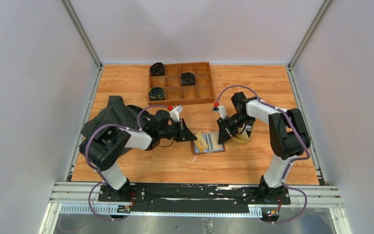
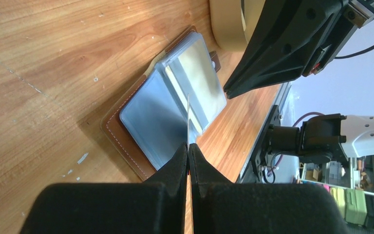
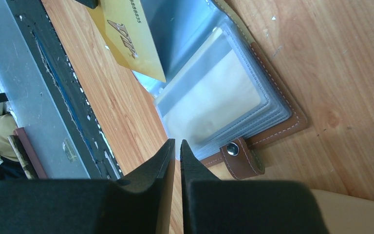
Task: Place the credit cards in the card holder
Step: Insert the credit card into the card holder.
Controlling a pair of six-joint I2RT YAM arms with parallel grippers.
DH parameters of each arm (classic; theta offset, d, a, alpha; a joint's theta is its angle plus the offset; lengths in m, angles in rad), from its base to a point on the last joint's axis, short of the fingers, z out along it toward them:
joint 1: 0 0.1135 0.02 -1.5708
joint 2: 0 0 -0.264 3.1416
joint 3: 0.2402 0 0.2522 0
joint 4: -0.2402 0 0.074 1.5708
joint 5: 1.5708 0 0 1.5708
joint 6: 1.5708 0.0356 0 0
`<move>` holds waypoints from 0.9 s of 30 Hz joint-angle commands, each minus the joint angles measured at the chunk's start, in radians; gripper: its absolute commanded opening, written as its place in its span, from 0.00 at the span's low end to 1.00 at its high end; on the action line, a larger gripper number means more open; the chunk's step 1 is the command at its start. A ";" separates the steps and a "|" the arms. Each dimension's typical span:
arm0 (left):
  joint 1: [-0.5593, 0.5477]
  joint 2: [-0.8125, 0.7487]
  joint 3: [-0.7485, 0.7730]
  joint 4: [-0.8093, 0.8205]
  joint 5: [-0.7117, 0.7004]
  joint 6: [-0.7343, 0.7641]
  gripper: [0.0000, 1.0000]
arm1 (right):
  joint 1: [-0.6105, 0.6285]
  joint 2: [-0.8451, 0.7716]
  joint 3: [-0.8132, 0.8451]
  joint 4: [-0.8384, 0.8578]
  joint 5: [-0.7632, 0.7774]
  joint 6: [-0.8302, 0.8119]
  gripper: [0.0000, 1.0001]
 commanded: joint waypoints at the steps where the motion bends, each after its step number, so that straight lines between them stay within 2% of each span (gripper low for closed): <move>1: 0.007 0.024 0.022 -0.016 0.005 0.001 0.00 | -0.014 0.018 -0.005 -0.007 0.023 0.008 0.12; 10: 0.007 0.035 0.032 -0.017 0.034 0.002 0.00 | -0.013 0.026 -0.003 -0.006 0.036 0.009 0.11; 21: 0.008 -0.029 0.005 -0.017 0.031 0.019 0.00 | -0.014 0.027 -0.002 -0.007 0.046 0.008 0.11; 27: 0.009 0.008 0.027 -0.017 0.062 0.016 0.00 | -0.014 0.029 0.000 -0.007 0.049 0.007 0.11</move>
